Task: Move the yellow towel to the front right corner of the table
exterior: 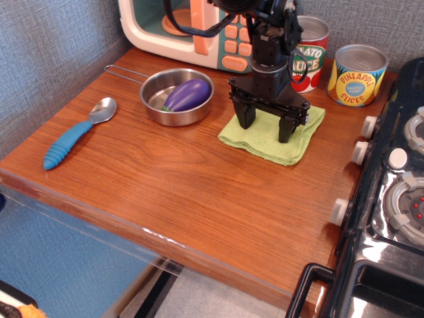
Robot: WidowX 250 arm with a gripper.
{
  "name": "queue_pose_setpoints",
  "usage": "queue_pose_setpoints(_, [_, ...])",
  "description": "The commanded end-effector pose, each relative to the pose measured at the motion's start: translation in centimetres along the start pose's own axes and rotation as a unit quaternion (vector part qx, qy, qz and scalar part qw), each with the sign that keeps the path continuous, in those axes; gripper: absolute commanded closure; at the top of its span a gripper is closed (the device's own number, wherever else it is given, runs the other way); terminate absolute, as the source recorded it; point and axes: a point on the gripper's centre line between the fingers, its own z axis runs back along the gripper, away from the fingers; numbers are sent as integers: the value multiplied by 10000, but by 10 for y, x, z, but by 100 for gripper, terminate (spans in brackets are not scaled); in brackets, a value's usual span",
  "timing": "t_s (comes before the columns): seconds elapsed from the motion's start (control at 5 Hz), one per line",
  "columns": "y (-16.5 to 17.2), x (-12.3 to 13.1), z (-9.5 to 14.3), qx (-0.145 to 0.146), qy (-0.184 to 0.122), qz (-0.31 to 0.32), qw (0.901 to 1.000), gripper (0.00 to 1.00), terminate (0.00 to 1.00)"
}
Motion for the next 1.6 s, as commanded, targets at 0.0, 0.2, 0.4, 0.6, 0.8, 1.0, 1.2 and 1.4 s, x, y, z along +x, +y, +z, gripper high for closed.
queue_pose_setpoints(0.0, [-2,-101,-7,-244,646,-100,9976,0,0])
queue_pose_setpoints(0.2, [-4,-134,-1,-210,631,-57,9978,0,0])
queue_pose_setpoints(0.4, [-5,-165,6,-229,645,-48,9976,0,0])
queue_pose_setpoints(0.6, [-5,-174,12,-326,625,18,9975,0,0])
queue_pose_setpoints(0.8, [-5,-158,20,-468,504,35,9976,0,0])
queue_pose_setpoints(1.0, [-12,-130,48,-750,155,-129,9970,0,0])
queue_pose_setpoints(1.2, [-17,-117,91,-889,-286,-390,9949,0,0])
queue_pose_setpoints(1.4, [-17,-122,119,-755,-560,-602,9938,0,0])
